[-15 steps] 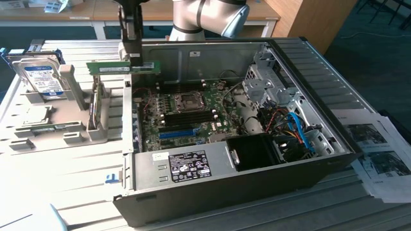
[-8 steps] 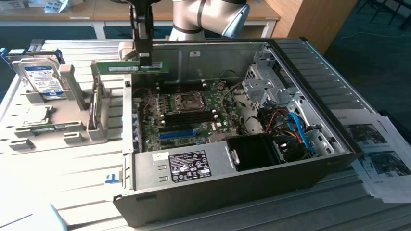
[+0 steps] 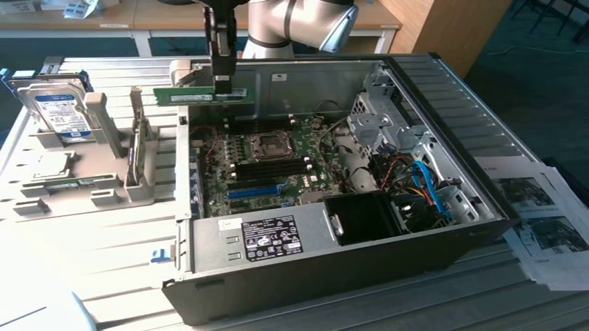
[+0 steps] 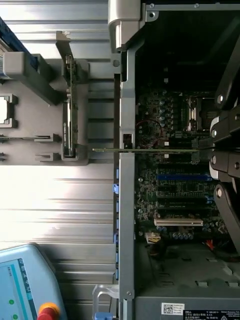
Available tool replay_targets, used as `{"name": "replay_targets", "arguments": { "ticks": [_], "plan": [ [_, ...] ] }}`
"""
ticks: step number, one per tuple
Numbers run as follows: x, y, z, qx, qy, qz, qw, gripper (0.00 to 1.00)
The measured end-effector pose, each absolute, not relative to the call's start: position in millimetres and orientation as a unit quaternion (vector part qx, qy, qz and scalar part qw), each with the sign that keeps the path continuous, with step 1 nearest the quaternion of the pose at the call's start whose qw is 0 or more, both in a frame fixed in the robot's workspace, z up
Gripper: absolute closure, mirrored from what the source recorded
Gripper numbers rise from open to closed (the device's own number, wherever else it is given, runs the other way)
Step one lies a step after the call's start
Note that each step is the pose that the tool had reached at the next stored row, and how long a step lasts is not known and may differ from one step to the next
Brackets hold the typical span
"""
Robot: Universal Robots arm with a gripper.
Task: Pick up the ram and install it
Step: 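Pick up the ram and move it above insertion slot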
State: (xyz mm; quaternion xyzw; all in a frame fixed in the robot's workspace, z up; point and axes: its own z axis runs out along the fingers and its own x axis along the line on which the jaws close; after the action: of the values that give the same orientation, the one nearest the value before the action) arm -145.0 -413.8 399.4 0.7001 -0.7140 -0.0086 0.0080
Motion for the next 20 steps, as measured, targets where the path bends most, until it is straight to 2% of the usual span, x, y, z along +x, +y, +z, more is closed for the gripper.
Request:
{"name": "replay_targets", "arguments": {
  "ticks": [20],
  "plan": [
    [-94.0, -413.7, 399.4, 0.7, -0.714, -0.009, 0.008, 0.88]
  ]
}}
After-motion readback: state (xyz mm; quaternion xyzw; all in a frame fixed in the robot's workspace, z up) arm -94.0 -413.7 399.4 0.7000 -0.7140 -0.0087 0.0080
